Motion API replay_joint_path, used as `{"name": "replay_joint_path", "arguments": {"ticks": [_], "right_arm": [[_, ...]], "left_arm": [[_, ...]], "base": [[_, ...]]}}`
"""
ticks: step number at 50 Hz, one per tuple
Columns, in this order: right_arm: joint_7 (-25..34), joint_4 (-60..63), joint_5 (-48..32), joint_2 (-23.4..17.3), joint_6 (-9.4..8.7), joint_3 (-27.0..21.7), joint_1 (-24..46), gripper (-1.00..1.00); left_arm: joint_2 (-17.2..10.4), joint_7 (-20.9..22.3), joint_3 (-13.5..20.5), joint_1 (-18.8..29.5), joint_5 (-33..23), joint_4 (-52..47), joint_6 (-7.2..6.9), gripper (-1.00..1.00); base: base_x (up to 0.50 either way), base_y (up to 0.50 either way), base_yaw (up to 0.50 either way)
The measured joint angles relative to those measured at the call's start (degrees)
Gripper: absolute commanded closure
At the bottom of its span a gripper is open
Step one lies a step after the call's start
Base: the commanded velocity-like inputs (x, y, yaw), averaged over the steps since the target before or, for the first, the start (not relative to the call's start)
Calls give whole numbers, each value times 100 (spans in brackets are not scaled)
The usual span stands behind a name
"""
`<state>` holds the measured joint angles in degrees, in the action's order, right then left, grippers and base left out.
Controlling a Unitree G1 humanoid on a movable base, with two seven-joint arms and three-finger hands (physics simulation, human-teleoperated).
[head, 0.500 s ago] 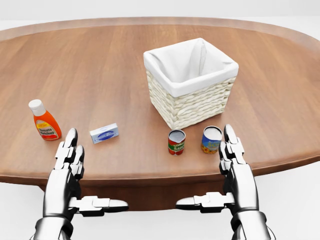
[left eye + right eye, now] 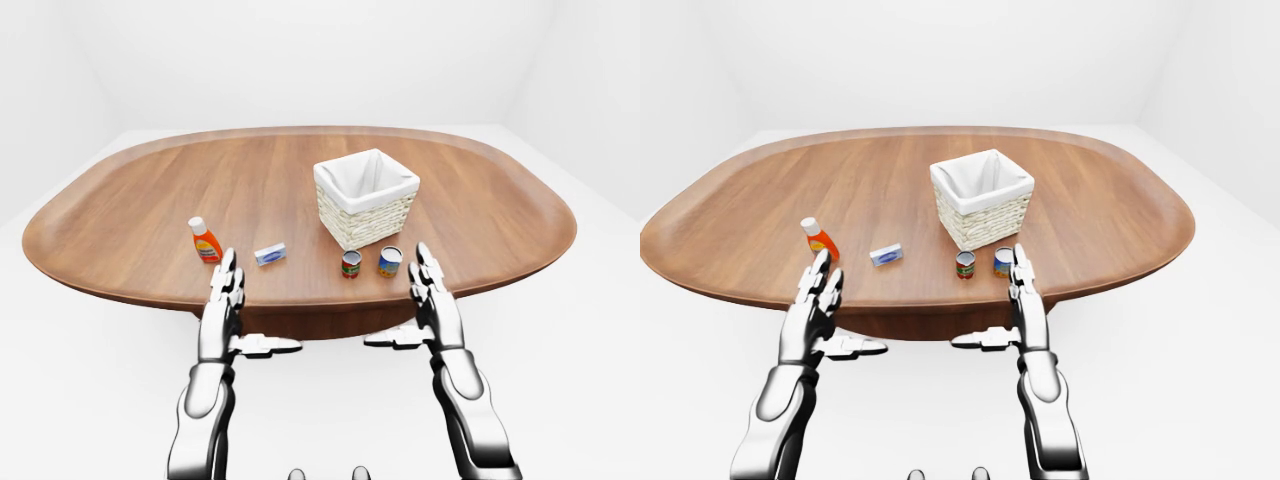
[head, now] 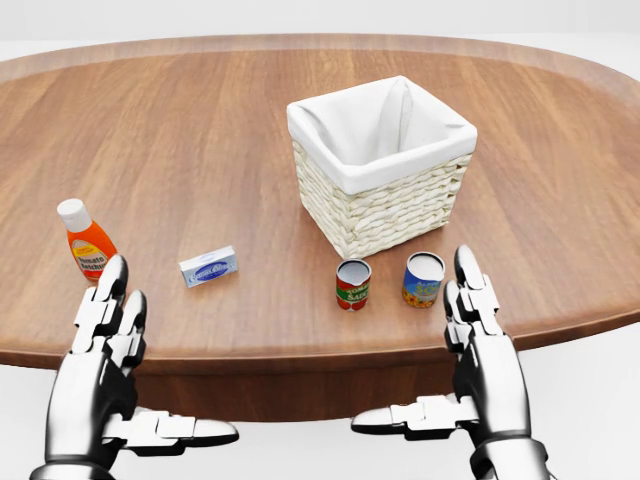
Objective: Pick up the ketchup, and put it in the basket.
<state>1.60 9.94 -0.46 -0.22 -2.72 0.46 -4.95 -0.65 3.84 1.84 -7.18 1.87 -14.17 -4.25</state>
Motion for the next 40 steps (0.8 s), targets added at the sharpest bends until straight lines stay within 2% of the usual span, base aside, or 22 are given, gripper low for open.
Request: {"name": "replay_joint_path", "arguments": {"ticks": [3,11,30,35,40], "right_arm": [[-40,391,-77,9,-89,107,-203,-100],[-131,1052,-195,8,-228,303,-540,-100],[-227,1489,-280,-6,-225,456,-764,-100],[-225,1568,-314,-21,-163,485,-828,-100],[-223,1661,-349,-50,-83,505,-905,-100]], "left_arm": [[16,77,24,-228,53,-420,-75,-100],[66,259,110,-668,162,-1248,-75,-100],[150,454,283,-951,248,-1870,-75,-100],[160,490,298,-984,256,-1927,-75,-100],[176,522,293,-1014,256,-1971,-75,-100]], "base": [[0,0,0],[0,0,0],[0,0,0],[0,0,0],[22,41,0]]}}
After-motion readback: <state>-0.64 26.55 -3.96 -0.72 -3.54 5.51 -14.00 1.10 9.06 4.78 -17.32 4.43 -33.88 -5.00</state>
